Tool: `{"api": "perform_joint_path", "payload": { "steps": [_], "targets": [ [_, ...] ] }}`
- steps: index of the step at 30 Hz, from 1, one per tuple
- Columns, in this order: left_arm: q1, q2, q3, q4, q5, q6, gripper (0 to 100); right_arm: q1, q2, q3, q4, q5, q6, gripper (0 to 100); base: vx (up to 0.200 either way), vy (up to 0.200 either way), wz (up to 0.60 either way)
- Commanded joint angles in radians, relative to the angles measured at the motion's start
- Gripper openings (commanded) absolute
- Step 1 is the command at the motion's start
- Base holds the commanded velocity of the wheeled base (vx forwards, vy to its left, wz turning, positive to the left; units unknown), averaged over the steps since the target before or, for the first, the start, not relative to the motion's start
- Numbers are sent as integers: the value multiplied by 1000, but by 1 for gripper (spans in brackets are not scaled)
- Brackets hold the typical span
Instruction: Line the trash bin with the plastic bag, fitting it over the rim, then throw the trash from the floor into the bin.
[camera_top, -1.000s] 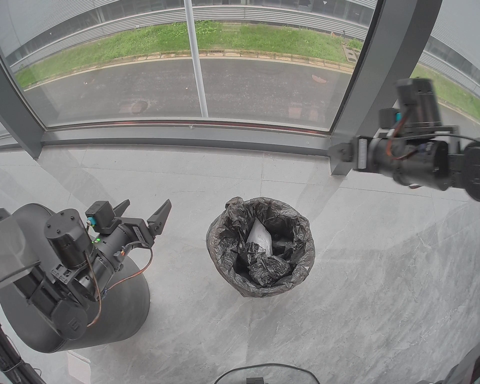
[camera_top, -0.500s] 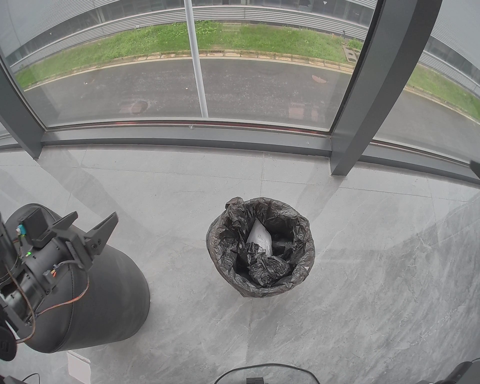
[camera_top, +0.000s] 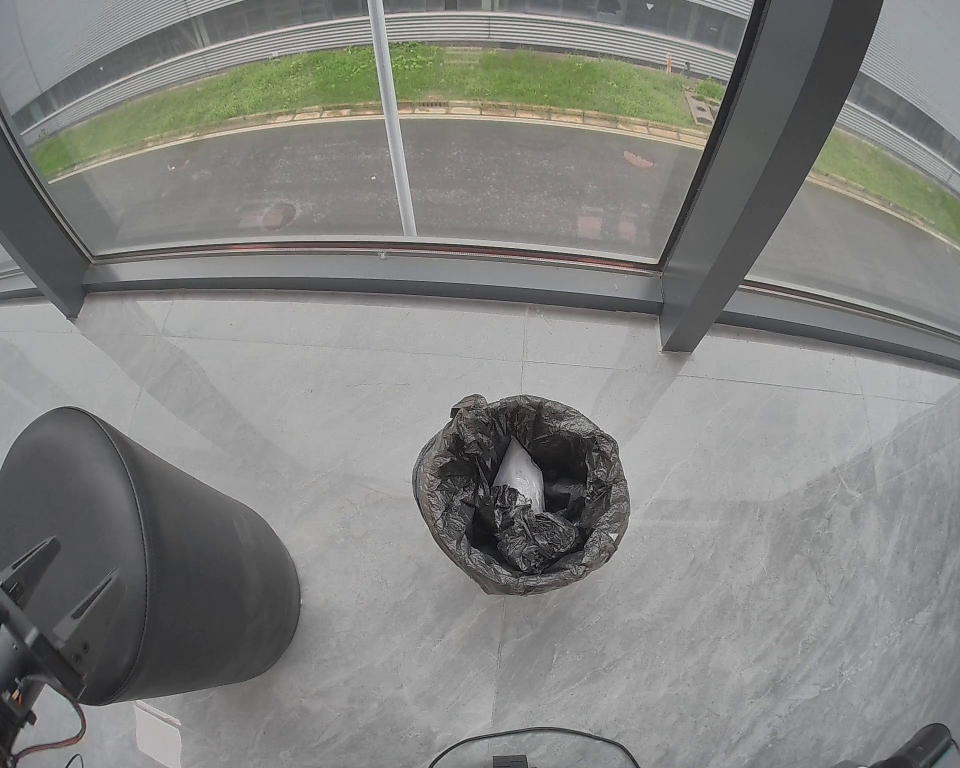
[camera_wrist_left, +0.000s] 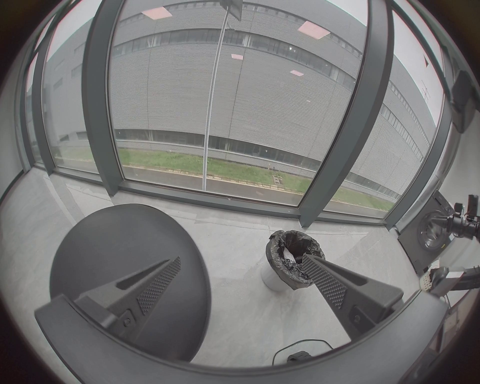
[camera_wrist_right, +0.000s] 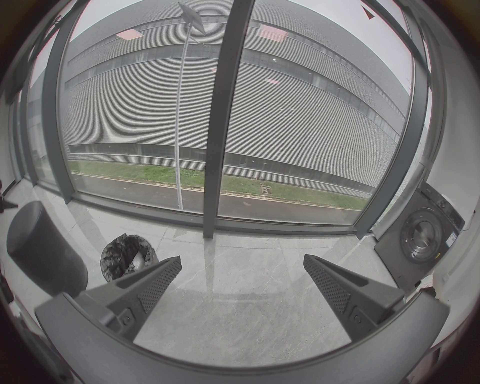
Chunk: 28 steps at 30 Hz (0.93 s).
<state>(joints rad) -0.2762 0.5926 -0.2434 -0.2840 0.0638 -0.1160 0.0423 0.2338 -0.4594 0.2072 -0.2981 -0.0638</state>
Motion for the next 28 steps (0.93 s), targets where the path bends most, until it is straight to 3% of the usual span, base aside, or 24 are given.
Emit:
{"api": "perform_joint_path", "payload": {
  "steps": [1, 3, 7, 9, 11, 13, 16, 28],
  "targets": [
    [89, -333, 125, 144, 21, 56, 100, -41, -234, 426, -193, 106, -56, 100, 0, 0, 0],
    [112, -367, 148, 148, 16, 79, 100, -41, -234, 459, -289, 139, -44, 100, 0, 0, 0],
    [155, -444, 216, 154, 13, 171, 100, -41, -234, 449, -230, 180, 44, 100, 0, 0, 0],
    [187, -485, 243, 154, 11, 229, 100, -41, -234, 449, -224, 232, 101, 100, 0, 0, 0],
    [204, -497, 243, 164, 11, 252, 100, -41, -234, 458, -220, 293, 90, 100, 0, 0, 0],
    [212, -501, 243, 172, 11, 240, 100, -41, -234, 458, -207, 315, 41, 100, 0, 0, 0],
    [219, -508, 243, 197, 10, 223, 100, -41, -228, 456, -204, 332, 33, 100, 0, 0, 0],
    [221, -507, 243, 213, 22, 133, 100, -39, -232, 456, -206, 320, 84, 100, 0, 0, 0]
  ]
}}
